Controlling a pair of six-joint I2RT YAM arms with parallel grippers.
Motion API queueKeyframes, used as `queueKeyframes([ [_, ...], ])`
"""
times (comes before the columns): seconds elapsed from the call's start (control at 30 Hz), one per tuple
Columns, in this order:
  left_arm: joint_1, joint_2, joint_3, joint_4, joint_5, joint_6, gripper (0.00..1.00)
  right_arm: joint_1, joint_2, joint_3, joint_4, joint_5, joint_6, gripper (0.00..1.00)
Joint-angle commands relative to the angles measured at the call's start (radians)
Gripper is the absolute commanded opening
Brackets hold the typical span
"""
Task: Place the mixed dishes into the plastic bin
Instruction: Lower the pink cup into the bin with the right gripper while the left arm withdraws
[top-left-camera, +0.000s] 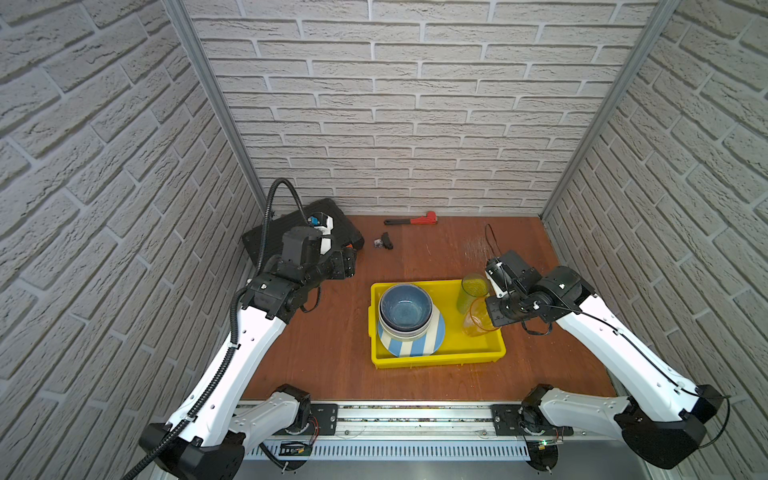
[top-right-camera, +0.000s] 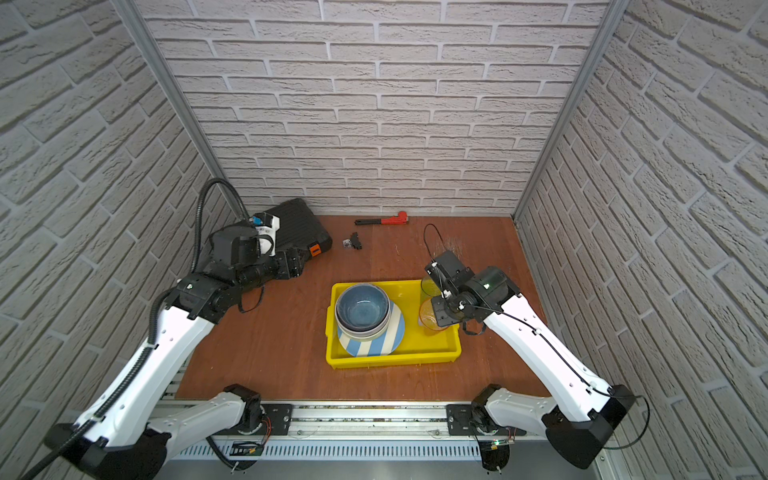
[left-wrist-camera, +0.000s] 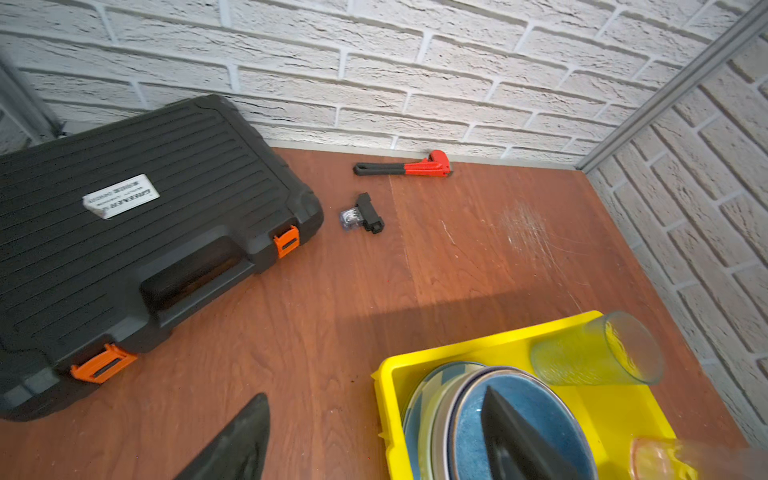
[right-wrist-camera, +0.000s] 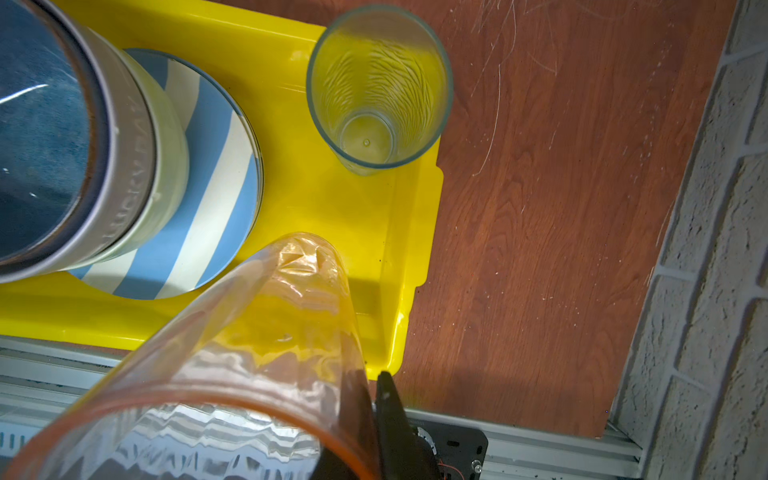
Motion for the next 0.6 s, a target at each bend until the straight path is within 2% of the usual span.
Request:
queueKeyframes([
  [0.0, 0.035, -0.039, -0.015, -0.006, -0.017, 0.014, 0.81, -0.020, -0.026, -0.048, 0.045, -0.019, 0.037, 0.06],
  [0.37, 0.119, -0.067, -0.030, -0.028, -0.002, 0.020, 0.83, -0.135, -0.040, -0.203, 0.128, -0.088, 0.058, 0.06],
  [0.57, 0.164, -0.079, -0.045, -0.036, 0.014, 0.027, 0.83, -0.152, -0.042, -0.232, 0.128, -0.090, 0.060, 0.06],
])
